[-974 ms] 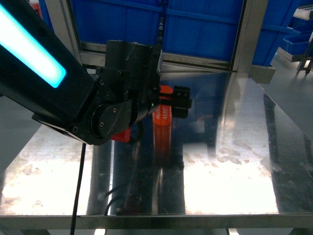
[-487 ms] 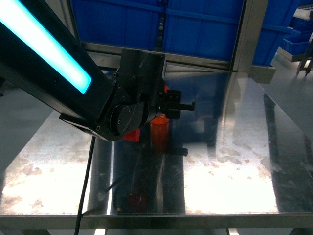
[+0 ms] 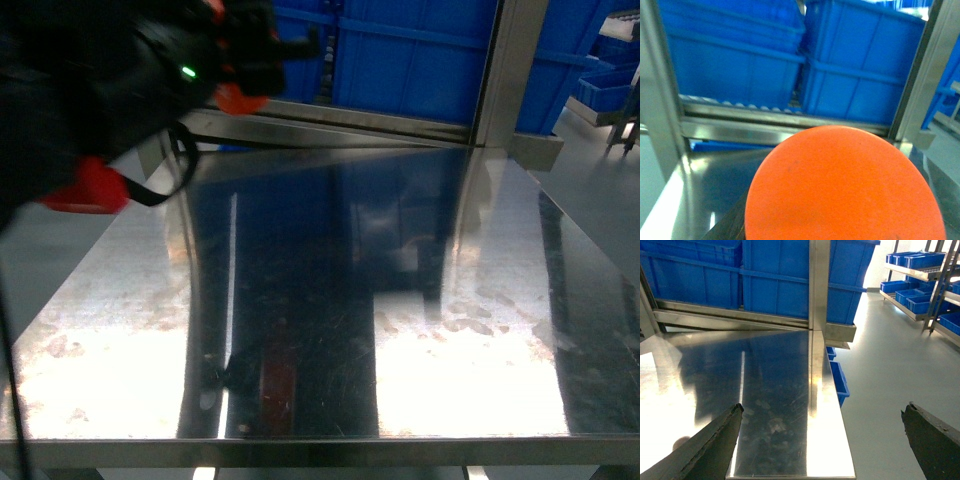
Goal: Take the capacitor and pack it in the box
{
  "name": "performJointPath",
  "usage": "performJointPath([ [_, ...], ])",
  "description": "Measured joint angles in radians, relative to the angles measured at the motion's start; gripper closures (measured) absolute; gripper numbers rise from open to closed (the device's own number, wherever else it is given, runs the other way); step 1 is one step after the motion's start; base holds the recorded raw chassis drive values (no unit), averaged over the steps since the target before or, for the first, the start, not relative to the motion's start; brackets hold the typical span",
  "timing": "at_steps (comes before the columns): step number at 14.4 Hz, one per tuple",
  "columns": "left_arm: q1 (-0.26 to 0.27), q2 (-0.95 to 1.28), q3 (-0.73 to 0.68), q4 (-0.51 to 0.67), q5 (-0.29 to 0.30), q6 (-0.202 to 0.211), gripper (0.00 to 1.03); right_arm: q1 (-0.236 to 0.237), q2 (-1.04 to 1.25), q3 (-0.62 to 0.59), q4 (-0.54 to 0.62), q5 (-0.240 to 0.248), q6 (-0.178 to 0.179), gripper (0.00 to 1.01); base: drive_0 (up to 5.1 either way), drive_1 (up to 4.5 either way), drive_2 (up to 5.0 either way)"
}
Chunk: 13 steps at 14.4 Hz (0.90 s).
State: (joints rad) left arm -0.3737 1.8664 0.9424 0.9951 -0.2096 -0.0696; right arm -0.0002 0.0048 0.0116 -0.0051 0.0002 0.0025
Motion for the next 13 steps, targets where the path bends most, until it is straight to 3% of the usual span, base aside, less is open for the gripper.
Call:
performJointPath([
  [3, 0.086, -0.321, -0.328, 0.03, -0.028, 0.02, 0.59, 0.0, 0.0, 0.0, 0.0, 0.0, 0.0, 0.03, 0.0, 0.0, 0.0],
  [8, 0.116, -0.569, -0.457, 0.012, -0.027, 0.026, 0.59, 0.0, 0.0, 0.0, 0.0, 0.0, 0.0, 0.03, 0.0, 0.0, 0.0],
  [10, 0.115, -0.587, -0.443, 0.018, -0.026, 0.027, 0.59, 0.0, 0.0, 0.0, 0.0, 0.0, 0.0, 0.03, 0.0, 0.0, 0.0],
  [12, 0.132, -0.648, -0.467, -0.249, -0.016, 0.05, 0.59, 0.0, 0.0, 0.0, 0.0, 0.0, 0.0, 0.03, 0.0, 0.0, 0.0],
  [13, 0.174, -0.754, -0.553, -0.268, 0.006, 0.052, 0.59, 0.0, 0.0, 0.0, 0.0, 0.0, 0.0, 0.03, 0.0, 0.0, 0.0],
])
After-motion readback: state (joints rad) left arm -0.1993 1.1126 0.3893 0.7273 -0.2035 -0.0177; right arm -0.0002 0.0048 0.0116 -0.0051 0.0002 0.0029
